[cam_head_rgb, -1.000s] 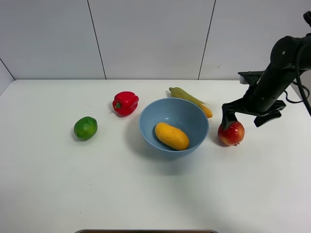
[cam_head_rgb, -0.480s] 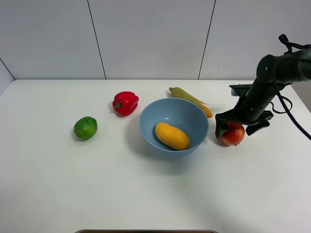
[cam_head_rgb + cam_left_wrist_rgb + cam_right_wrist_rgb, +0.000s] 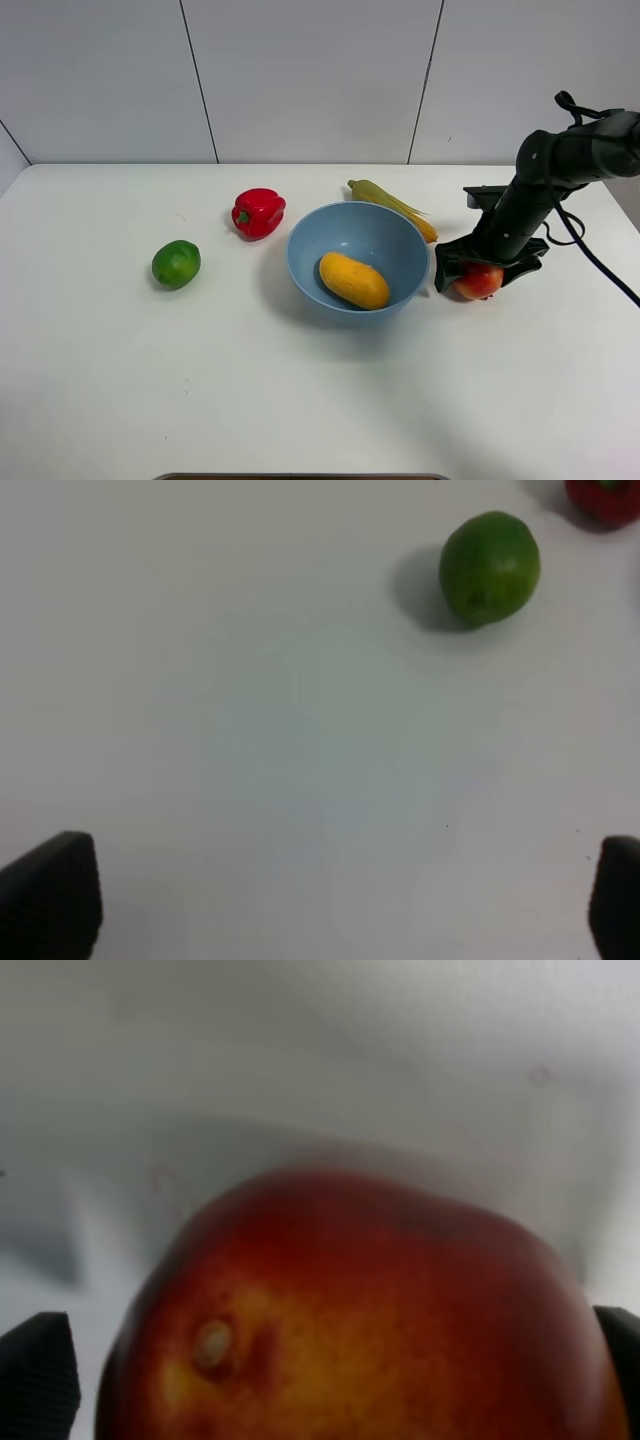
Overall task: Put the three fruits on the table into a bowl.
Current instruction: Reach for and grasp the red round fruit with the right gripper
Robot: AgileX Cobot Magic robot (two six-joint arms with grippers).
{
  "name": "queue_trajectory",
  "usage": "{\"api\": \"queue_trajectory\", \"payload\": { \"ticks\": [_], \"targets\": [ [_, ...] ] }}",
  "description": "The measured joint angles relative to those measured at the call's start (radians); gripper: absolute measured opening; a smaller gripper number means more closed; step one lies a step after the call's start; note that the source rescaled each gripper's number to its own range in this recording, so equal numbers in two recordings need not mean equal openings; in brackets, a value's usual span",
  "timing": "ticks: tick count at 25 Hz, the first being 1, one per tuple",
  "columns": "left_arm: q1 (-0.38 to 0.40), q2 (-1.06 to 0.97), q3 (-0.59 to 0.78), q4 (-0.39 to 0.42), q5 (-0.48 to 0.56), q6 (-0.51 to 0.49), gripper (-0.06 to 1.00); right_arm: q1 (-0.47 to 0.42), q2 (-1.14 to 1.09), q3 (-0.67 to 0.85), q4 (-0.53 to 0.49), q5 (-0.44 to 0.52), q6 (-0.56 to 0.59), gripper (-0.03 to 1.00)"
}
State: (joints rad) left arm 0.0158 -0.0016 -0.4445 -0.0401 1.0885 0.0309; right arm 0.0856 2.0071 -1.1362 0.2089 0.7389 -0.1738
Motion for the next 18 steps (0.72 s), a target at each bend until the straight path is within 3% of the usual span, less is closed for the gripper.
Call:
{"api": "queue_trajectory", "payload": {
  "ticks": [13,18],
  "targets": [
    [0.000,0.000,0.000,0.000,0.000,0.000,1.00,0.000,0.028,0.000,0.006,-0.014,0.000,0.96],
    [0.000,0.000,0.000,0.000,0.000,0.000,1.00,0.000,0.030,0.000,0.006,-0.014,-0.001,0.66]
  ]
}}
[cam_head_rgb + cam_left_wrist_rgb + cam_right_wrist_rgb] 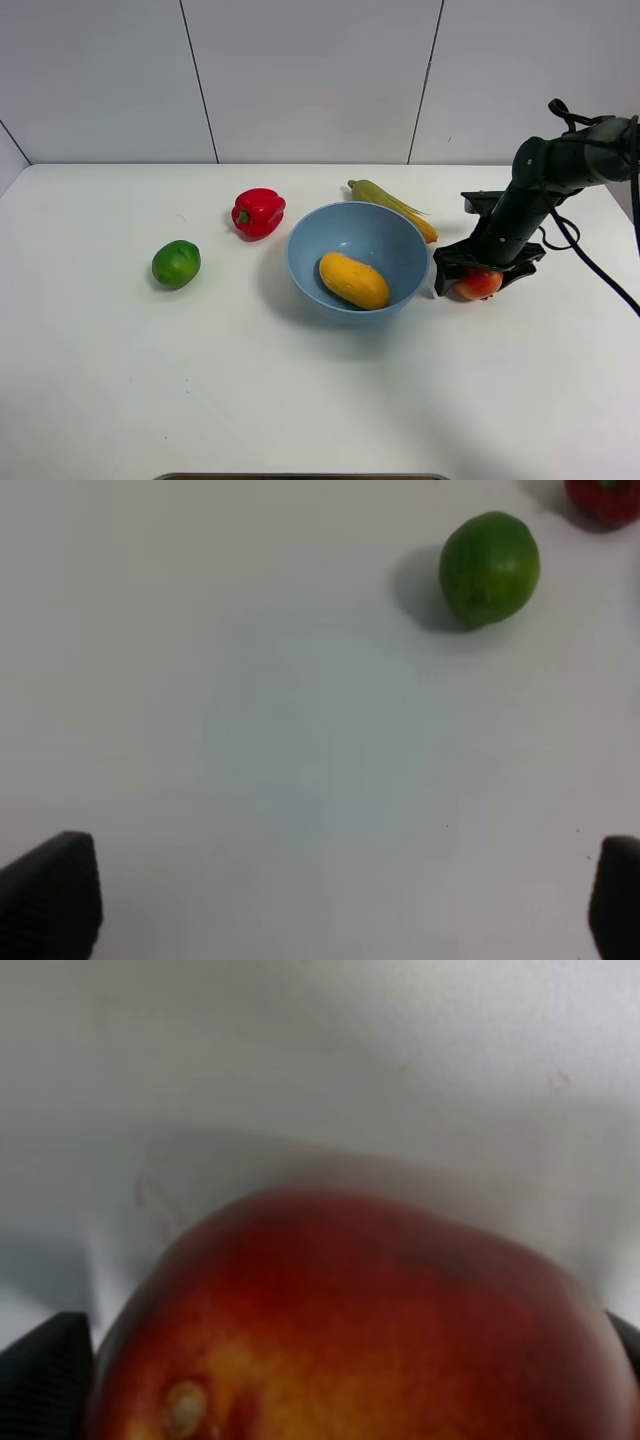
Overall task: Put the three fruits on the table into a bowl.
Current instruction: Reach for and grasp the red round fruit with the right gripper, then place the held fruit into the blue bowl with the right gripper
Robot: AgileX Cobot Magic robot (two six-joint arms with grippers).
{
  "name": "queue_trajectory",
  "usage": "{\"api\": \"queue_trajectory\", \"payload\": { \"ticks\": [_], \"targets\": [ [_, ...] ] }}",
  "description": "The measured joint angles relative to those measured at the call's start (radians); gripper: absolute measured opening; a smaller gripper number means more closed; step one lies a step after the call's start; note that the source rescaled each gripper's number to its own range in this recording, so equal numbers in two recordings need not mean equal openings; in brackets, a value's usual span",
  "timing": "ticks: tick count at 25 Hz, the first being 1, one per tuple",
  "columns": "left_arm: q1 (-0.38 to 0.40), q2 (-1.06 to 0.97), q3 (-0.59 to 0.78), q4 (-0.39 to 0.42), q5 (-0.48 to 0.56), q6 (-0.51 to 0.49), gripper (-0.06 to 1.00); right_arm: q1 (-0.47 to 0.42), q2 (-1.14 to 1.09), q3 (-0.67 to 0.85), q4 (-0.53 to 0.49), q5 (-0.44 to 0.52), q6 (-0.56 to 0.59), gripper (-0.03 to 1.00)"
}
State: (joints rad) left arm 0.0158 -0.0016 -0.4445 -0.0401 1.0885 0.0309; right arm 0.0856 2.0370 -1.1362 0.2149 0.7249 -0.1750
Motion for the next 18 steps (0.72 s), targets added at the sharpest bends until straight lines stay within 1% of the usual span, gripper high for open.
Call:
{"api": "queue_trajectory", "payload": {
  "ticks": [2,4,7,18],
  "targets": [
    [0.000,0.000,0.000,0.000,0.000,0.000,1.00,0.000,0.000,0.000,0.000,0.000,0.000,0.53],
    [0.000,0.000,0.000,0.000,0.000,0.000,1.00,0.000,0.000,0.000,0.000,0.000,0.001,0.44],
    [0.000,0.000,0.000,0.000,0.000,0.000,1.00,0.000,0.000,0.000,0.000,0.000,0.001,0.27],
    [0.000,0.000,0.000,0.000,0.000,0.000,1.00,0.000,0.000,0.000,-0.002,0.000,0.009,0.26]
  ]
}}
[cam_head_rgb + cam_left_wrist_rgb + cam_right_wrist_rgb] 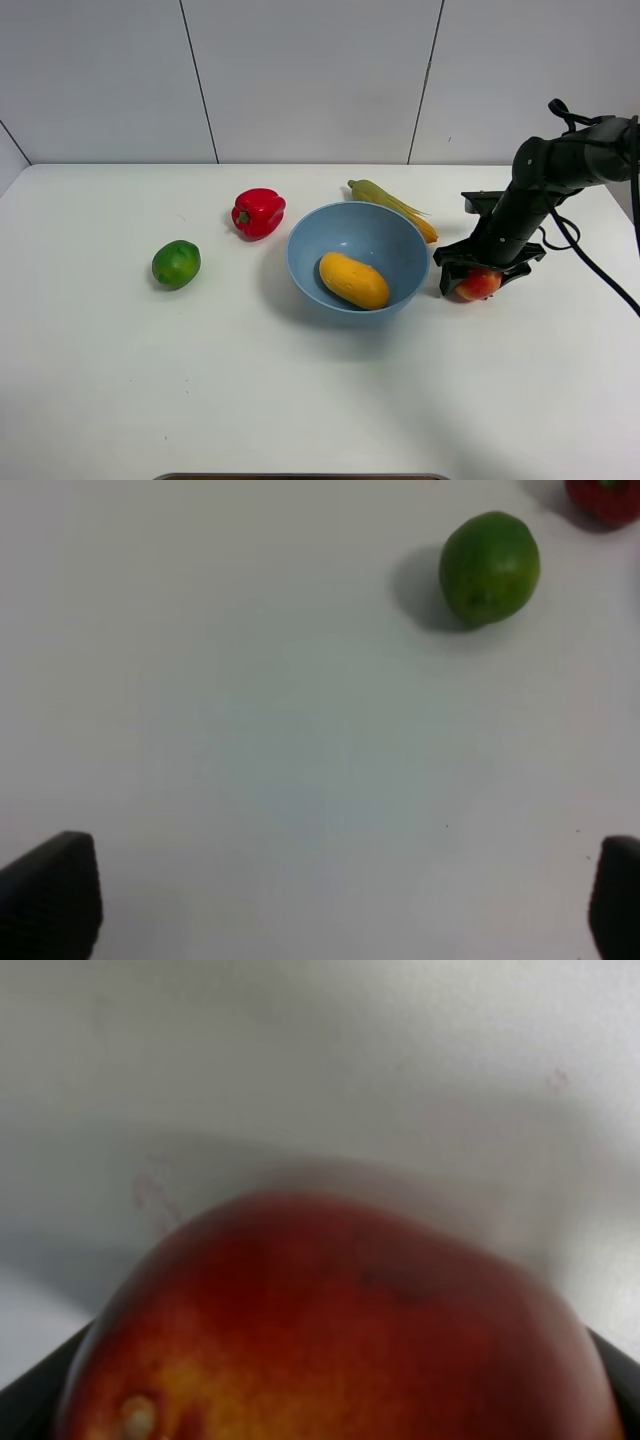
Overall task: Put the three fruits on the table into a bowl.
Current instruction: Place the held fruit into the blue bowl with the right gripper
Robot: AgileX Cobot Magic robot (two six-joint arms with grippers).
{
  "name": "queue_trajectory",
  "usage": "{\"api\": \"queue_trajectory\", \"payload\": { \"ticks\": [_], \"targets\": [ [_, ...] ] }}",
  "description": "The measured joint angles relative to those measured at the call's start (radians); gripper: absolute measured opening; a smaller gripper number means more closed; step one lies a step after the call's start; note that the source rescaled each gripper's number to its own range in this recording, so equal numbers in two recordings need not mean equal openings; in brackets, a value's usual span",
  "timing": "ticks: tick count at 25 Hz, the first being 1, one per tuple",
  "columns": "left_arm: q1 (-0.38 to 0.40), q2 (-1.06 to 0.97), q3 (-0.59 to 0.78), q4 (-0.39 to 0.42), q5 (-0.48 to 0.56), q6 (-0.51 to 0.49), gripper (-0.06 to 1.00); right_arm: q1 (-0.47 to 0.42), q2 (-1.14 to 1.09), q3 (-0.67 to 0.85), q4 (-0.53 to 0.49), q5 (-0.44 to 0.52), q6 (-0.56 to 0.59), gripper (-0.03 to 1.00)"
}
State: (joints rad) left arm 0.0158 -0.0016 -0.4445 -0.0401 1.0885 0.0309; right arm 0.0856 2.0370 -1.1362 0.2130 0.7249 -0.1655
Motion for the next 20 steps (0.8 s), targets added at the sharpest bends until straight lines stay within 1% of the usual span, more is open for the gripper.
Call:
{"api": "queue_trajectory", "payload": {
  "ticks": [15,17,20],
  "targets": [
    [0.000,0.000,0.000,0.000,0.000,0.000,1.00,0.000,-0.010,0.000,-0.001,0.006,0.045,0.26],
    [0.000,0.000,0.000,0.000,0.000,0.000,1.00,0.000,-0.036,0.000,-0.010,0.017,0.064,0.26],
    [0.000,0.000,0.000,0.000,0.000,0.000,1.00,0.000,-0.100,0.000,-0.057,0.039,0.104,0.26]
  ]
}}
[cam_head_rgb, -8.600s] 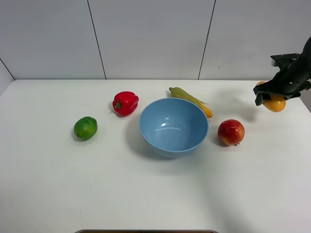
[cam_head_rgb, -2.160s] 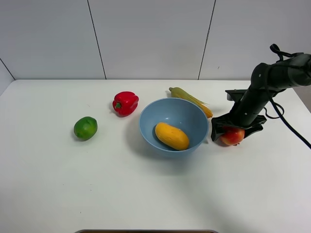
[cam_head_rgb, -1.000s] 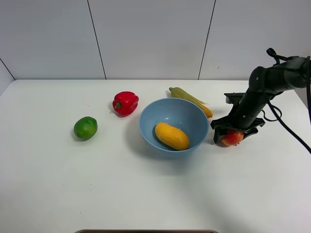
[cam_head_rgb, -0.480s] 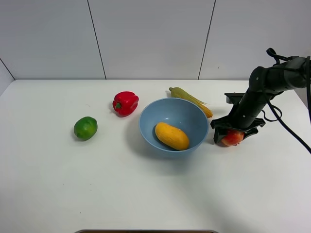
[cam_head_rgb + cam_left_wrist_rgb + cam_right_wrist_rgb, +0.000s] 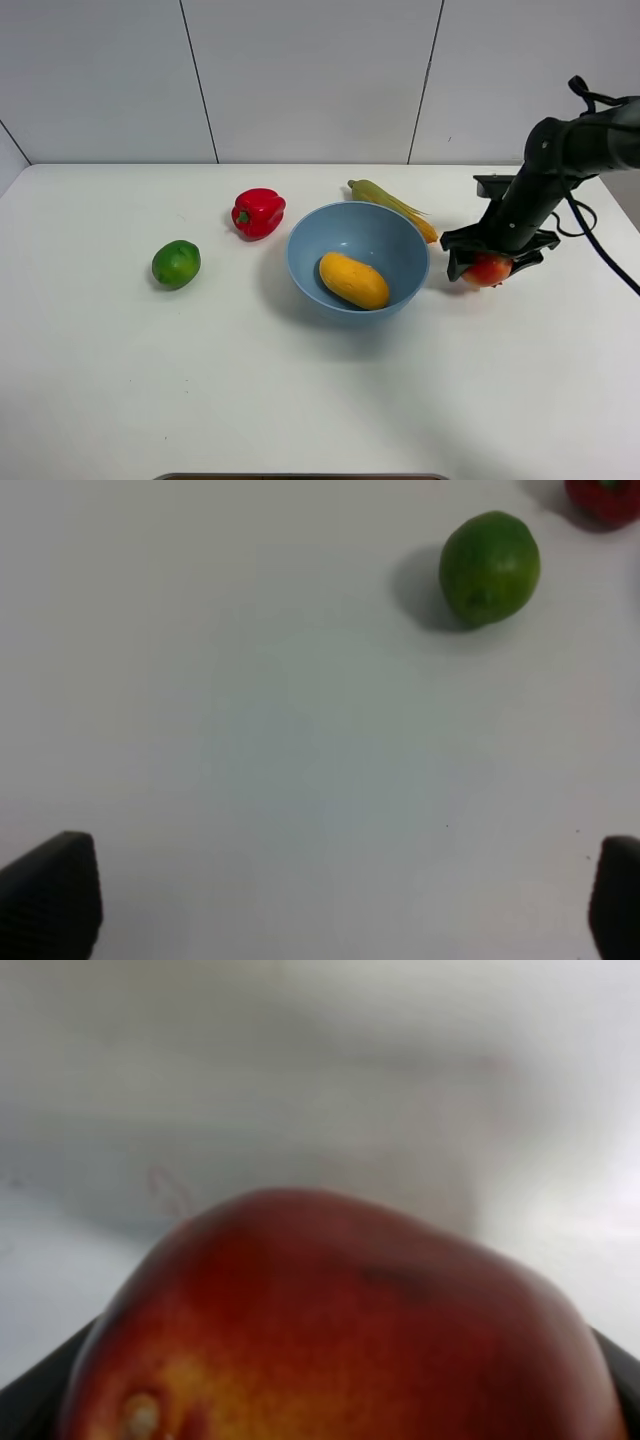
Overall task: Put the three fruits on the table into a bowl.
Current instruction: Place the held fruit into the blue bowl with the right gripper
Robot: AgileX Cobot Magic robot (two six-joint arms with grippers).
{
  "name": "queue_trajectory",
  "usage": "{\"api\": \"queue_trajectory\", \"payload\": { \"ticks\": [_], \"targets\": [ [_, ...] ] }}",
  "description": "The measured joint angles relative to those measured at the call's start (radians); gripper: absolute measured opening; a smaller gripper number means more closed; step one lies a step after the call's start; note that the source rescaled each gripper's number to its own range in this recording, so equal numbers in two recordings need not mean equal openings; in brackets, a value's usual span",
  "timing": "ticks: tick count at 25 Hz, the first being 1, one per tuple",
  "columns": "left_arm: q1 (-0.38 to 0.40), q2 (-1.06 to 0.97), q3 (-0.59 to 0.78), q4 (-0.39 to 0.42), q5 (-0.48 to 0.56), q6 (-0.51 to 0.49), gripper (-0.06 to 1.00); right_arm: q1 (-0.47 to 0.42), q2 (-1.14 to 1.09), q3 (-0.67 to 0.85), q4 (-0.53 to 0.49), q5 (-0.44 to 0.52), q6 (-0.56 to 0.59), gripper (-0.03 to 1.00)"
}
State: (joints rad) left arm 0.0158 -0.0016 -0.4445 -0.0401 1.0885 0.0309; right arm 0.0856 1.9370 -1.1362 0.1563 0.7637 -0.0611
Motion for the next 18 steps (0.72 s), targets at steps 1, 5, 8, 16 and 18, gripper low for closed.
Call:
{"api": "queue_trajectory", "payload": {
  "ticks": [1,5,8,16,18],
  "targets": [
    [0.000,0.000,0.000,0.000,0.000,0.000,1.00,0.000,-0.026,0.000,-0.016,0.010,0.018,0.26],
    [0.000,0.000,0.000,0.000,0.000,0.000,1.00,0.000,-0.134,0.000,-0.062,0.045,0.061,0.26],
    [0.000,0.000,0.000,0.000,0.000,0.000,1.00,0.000,-0.195,-0.013,-0.048,0.063,0.061,0.26],
    [0.000,0.000,0.000,0.000,0.000,0.000,1.00,0.090,-0.208,-0.181,0.020,0.122,-0.018,0.26],
    [0.000,0.000,0.000,0.000,0.000,0.000,1.00,0.126,-0.198,-0.219,0.026,0.123,-0.019,0.26]
  ]
}}
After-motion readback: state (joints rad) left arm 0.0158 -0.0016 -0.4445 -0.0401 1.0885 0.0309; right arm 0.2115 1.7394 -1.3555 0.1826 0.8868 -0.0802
